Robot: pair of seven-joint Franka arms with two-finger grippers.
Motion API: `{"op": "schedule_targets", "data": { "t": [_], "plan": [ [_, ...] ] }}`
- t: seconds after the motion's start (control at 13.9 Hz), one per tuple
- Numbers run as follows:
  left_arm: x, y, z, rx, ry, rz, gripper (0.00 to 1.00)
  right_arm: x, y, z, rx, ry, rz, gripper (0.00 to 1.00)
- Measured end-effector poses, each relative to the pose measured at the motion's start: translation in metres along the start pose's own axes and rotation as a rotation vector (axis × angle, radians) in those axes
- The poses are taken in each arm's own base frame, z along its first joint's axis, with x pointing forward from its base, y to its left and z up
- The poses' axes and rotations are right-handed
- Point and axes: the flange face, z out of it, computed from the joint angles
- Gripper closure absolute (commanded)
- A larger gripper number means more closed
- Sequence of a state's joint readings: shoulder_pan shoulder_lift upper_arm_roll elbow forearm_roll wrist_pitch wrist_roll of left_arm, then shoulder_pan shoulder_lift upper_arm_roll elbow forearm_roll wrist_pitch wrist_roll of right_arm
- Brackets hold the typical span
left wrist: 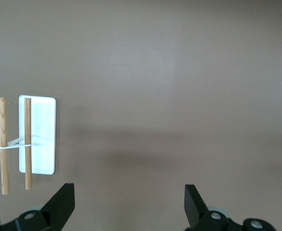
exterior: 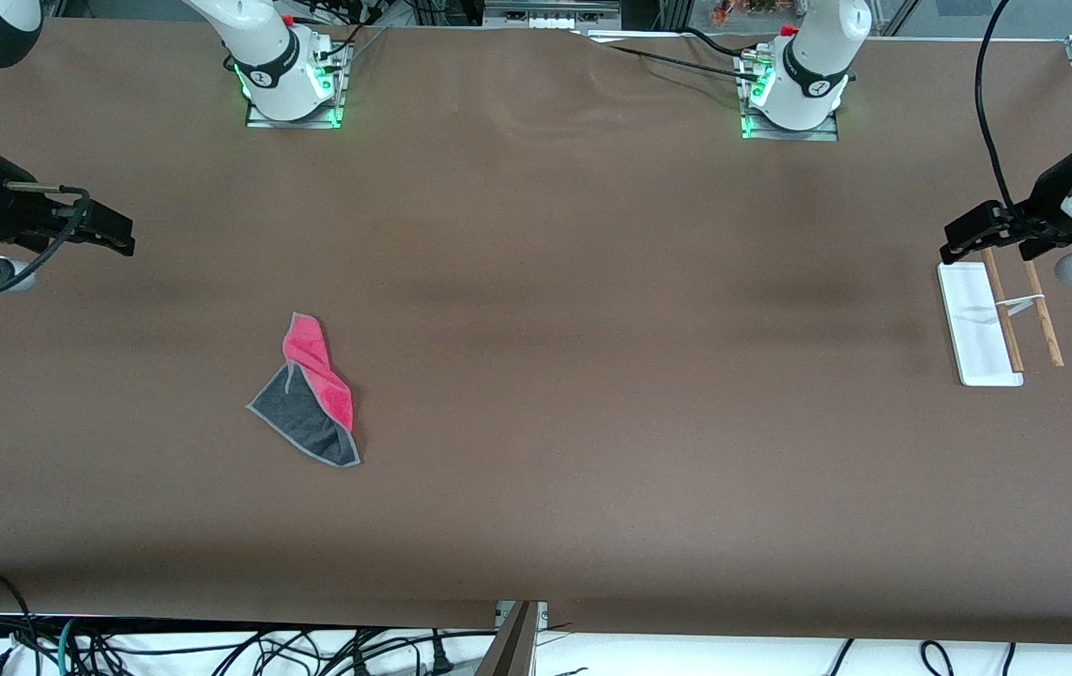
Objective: Pass towel and hang on rack
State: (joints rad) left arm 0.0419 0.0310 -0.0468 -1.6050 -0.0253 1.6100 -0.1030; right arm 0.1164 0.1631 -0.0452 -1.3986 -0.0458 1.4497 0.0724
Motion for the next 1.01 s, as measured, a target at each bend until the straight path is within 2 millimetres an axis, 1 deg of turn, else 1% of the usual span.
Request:
{"op": "schedule_targets", "data": {
  "t": [0.22,1.01],
  "plan": [
    [0.0015,0.0011,0.001,0.0,-0.001,0.008,0.0,0.0004,0.0035,0.0003,0.0,0.0,0.006,0.0],
    [0.0035,0.001,0.008,0.002,-0.026,-0.009,0.0,0.0023,0.0037,-0.0006,0.0,0.014,0.007,0.0]
  ]
}}
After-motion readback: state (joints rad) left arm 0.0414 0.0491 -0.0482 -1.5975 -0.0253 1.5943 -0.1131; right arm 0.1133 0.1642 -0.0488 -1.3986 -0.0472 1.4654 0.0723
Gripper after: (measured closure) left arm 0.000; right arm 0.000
